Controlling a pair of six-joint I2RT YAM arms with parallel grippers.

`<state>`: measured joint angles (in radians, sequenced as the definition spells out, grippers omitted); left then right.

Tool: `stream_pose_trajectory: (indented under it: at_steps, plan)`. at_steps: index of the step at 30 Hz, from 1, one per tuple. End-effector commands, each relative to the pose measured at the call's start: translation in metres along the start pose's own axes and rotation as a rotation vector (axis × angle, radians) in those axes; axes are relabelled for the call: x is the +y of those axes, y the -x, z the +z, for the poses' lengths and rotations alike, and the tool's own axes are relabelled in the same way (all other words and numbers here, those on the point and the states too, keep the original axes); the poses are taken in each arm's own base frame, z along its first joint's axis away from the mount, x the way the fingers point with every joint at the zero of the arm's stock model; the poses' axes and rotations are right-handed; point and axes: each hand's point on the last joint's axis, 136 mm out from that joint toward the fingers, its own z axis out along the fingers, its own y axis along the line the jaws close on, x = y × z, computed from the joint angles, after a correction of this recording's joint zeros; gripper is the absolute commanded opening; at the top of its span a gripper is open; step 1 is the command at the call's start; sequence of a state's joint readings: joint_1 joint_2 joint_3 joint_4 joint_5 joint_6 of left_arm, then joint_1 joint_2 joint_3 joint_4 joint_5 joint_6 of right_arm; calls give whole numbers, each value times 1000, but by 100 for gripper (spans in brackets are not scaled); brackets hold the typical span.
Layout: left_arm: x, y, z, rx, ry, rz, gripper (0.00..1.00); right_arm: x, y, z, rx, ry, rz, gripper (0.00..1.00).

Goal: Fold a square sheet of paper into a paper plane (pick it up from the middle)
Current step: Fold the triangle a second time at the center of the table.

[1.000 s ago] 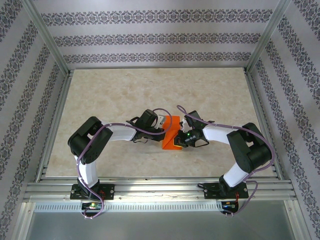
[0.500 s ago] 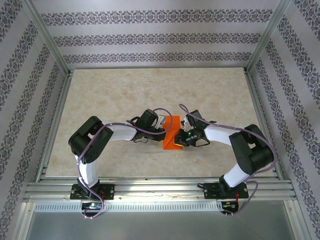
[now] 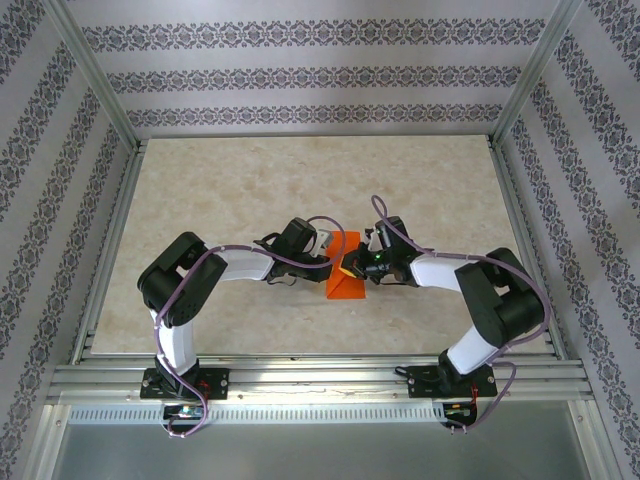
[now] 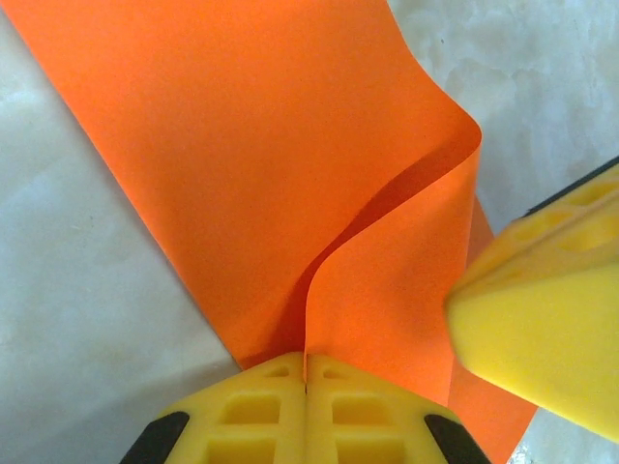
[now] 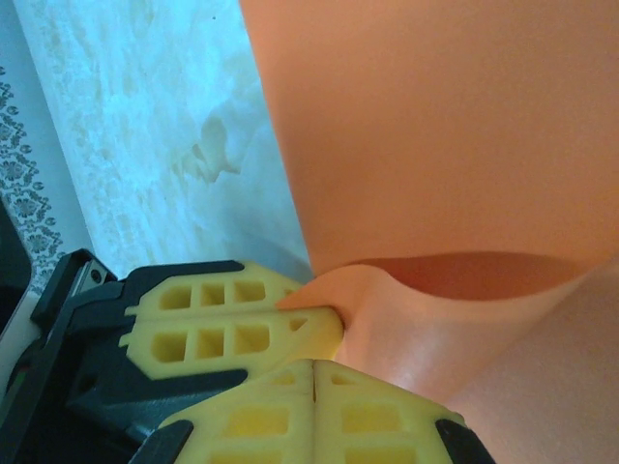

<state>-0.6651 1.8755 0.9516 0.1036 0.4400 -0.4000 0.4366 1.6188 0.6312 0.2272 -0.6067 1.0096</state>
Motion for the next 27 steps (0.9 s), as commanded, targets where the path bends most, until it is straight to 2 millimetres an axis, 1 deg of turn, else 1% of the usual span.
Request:
stream_pose_trajectory:
  at_steps: [1,6,16,18,20,22,27]
  plan:
    - [17,-15,5,66,43,-19,0,10,2,7,5,35,4,0]
    - [18,-17,5,70,45,-19,0,5,1,12,22,28,8,0]
    - [18,-18,5,75,45,-20,0,-44,-9,15,19,-82,74,0]
    - [18,-19,6,81,48,-21,0,-50,-12,15,24,-92,88,0]
    - [18,-18,6,79,48,-22,0,-51,-13,12,16,-98,96,0]
    - [18,-19,6,81,46,-22,0,-42,-10,9,6,-78,82,0]
    - [19,-19,6,84,50,-25,0,-3,4,-7,-36,-19,23,0]
